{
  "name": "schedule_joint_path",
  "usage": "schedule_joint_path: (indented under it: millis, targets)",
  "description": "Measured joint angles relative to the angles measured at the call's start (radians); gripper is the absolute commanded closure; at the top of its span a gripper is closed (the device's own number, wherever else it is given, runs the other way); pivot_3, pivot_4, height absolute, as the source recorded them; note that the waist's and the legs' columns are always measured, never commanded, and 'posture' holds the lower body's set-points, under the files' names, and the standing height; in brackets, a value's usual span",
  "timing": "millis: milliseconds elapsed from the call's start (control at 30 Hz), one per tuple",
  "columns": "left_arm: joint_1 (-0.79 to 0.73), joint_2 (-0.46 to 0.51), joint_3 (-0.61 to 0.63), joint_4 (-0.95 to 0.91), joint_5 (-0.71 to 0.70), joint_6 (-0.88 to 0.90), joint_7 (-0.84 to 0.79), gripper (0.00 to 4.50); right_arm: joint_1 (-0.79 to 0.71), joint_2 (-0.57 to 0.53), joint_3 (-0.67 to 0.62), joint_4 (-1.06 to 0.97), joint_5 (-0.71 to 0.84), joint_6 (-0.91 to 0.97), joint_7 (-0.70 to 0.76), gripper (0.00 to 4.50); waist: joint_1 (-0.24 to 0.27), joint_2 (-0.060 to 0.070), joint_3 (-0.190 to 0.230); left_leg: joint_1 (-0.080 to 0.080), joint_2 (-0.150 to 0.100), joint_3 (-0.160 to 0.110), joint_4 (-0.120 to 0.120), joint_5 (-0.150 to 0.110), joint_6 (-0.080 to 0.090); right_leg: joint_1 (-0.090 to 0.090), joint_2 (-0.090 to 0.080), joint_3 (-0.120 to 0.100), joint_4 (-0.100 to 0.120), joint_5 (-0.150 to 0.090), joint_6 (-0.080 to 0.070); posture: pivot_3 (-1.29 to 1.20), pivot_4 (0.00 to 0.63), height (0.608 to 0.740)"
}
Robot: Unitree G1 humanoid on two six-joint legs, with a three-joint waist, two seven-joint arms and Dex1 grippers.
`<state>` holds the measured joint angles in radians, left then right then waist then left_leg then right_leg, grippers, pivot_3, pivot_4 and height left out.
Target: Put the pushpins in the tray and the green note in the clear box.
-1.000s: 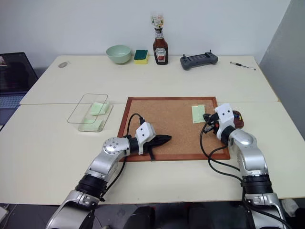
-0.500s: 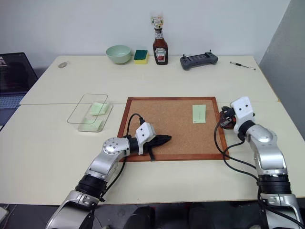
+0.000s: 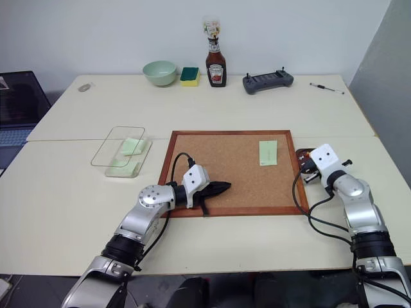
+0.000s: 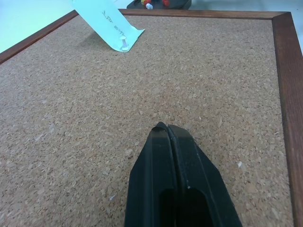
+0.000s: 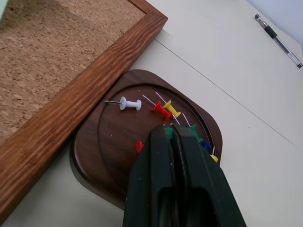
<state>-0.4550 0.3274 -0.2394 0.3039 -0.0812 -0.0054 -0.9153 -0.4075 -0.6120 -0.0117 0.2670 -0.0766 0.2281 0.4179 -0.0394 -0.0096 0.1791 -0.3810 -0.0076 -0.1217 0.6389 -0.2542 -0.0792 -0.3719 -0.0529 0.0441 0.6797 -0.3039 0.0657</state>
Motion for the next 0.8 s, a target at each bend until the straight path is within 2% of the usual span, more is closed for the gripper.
schedule_joint_path:
  millis: [100,433,467,567,800]
  targets:
    - [0.0,0.0,0.0,0.0,0.0,0.0,0.001,4.5,-0.001,0.003,-0.002,0.002,0.004,0.006,0.0,3.36,0.0,0.0,0.0,0.0,0.0,0.0,0.0,0.0,0.0,0.0,0.0,0.0,0.0,0.0,0.0,0.0,0.15,0.74]
    - [0.0,0.0,-0.001,0.0,0.0,0.0,0.002,4.5,-0.006,0.004,-0.023,-0.02,0.023,0.038,-0.004,1.15,0.0,0.0,0.0,0.0,0.0,0.0,0.0,0.0,0.0,0.0,0.0,0.0,0.0,0.0,0.0,0.0,0.15,0.74]
    - [0.0,0.0,-0.001,0.0,0.0,0.0,0.002,4.5,-0.005,0.003,-0.026,-0.028,0.026,0.046,-0.004,0.81,0.0,0.0,0.0,0.0,0.0,0.0,0.0,0.0,0.0,0.0,0.0,0.0,0.0,0.0,0.0,0.0,0.15,0.74]
    - [0.0,0.0,-0.001,0.0,0.0,-0.001,0.002,4.5,0.0,0.004,-0.035,-0.049,0.036,0.062,-0.003,0.27,0.0,0.0,0.0,0.0,0.0,0.0,0.0,0.0,0.0,0.0,0.0,0.0,0.0,0.0,0.0,0.0,0.15,0.74]
    - [0.0,0.001,-0.001,0.001,0.0,-0.002,0.003,4.5,0.03,0.046,-0.102,-0.218,0.185,0.153,0.069,0.27,0.0,0.0,0.0,0.0,0.0,-0.001,0.0,0.0,0.0,0.001,0.0,0.0,0.0,0.0,0.0,0.0,0.15,0.74]
